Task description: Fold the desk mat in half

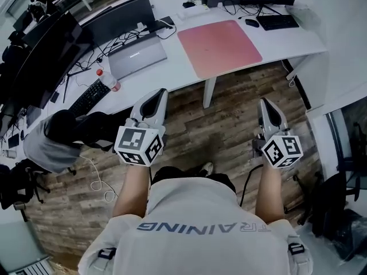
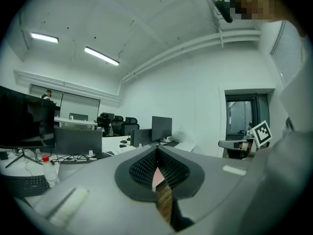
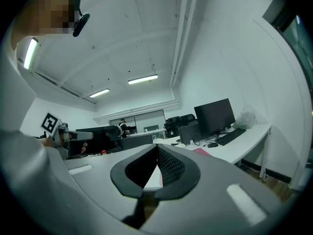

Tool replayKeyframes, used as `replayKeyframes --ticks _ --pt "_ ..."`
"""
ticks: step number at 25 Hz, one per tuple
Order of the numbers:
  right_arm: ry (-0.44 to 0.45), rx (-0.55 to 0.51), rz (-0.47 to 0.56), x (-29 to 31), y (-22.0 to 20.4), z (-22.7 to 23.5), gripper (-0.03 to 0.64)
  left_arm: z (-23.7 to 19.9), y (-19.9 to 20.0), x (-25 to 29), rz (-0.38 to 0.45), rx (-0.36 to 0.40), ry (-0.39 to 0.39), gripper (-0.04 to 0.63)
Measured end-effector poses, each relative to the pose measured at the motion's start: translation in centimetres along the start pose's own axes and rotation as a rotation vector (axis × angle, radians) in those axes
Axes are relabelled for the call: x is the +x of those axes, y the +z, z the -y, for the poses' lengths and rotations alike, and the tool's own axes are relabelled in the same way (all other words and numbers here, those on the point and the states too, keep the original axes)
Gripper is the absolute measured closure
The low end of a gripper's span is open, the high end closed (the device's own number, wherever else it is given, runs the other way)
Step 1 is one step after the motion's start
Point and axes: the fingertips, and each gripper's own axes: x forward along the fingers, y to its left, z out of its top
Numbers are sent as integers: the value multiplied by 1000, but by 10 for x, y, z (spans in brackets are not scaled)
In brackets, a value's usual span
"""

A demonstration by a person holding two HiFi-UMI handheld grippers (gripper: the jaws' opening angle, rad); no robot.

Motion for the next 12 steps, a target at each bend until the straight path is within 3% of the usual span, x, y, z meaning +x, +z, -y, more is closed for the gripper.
replayKeyframes --ticks 12 --pt "20 93 -64 29 -23 65 600 11 -19 76 -50 -40 -2 592"
